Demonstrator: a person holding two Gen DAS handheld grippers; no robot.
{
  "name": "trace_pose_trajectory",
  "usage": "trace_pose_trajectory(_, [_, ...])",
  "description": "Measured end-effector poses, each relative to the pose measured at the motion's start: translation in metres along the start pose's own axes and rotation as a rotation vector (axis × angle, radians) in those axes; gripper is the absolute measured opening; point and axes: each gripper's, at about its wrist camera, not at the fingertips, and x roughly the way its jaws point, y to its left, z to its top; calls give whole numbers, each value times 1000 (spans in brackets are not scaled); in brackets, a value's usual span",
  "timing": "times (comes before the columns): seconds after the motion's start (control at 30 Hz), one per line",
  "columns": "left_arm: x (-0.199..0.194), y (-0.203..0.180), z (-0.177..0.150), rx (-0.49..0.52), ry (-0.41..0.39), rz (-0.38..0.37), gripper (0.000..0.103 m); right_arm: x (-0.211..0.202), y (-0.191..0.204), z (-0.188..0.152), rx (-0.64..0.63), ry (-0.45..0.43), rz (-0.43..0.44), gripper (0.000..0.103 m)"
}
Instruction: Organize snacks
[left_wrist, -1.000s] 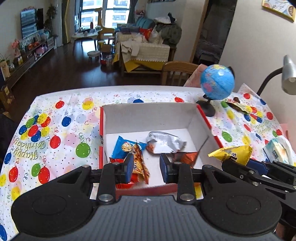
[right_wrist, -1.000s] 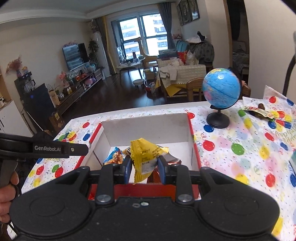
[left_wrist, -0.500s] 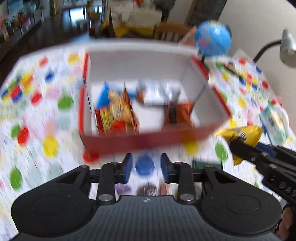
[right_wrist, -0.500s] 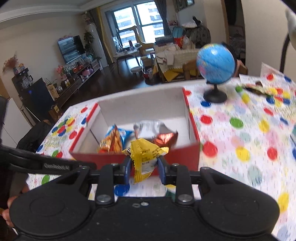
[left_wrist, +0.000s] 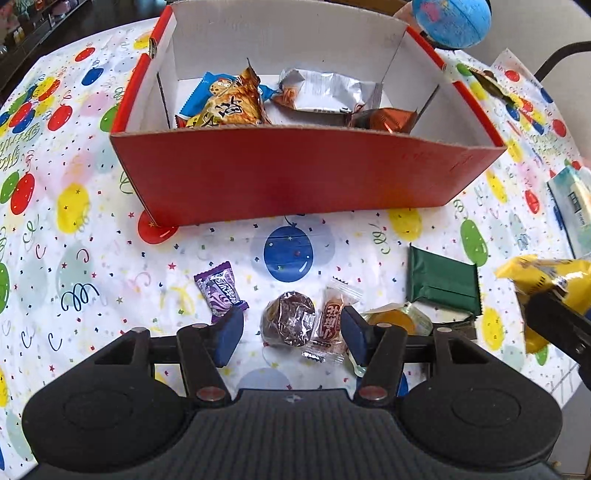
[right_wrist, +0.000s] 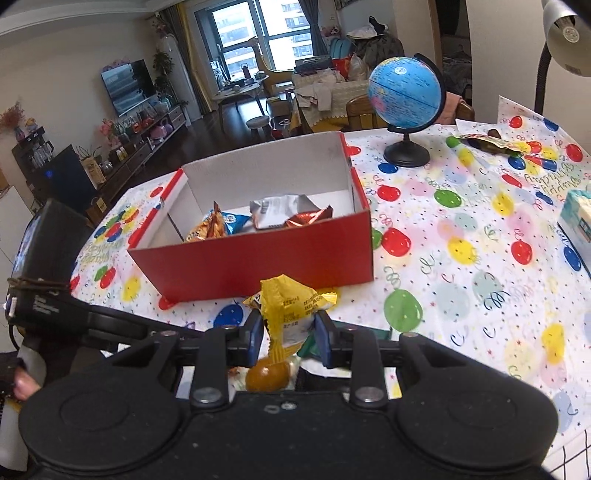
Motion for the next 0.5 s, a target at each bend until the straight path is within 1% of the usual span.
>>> trace_pose_trajectory(0.07, [5,1,3,-7,0,1,54,0,-2,-2,0,2,-8,28])
trace_pose_trajectory(0.1, [8,1,4,-13,6,-3,50,0,-2,-3,0,3,-11,28])
trace_pose_trajectory(0.13, [10,2,4,-19,9,1,46,-1,-3,-4,-1,4,-13,28])
trace_pose_trajectory(0.17, [12,2,4,-24,9,11,36,-1,-3,-5,-1,4,-15,28])
trace_pose_trajectory(0.2, [13,4,4,-32,11,14,32,-2,-3,-6,-3,4,-19,28])
trace_pose_trajectory(0.3, [13,8,4,-58,-6,17,28,-2,-4,-8,-6,4,-25,28])
trace_pose_trajectory(0.5, [-1,13,4,-77,-33,10,27,-5,-6,-7,0,-5,-21,28])
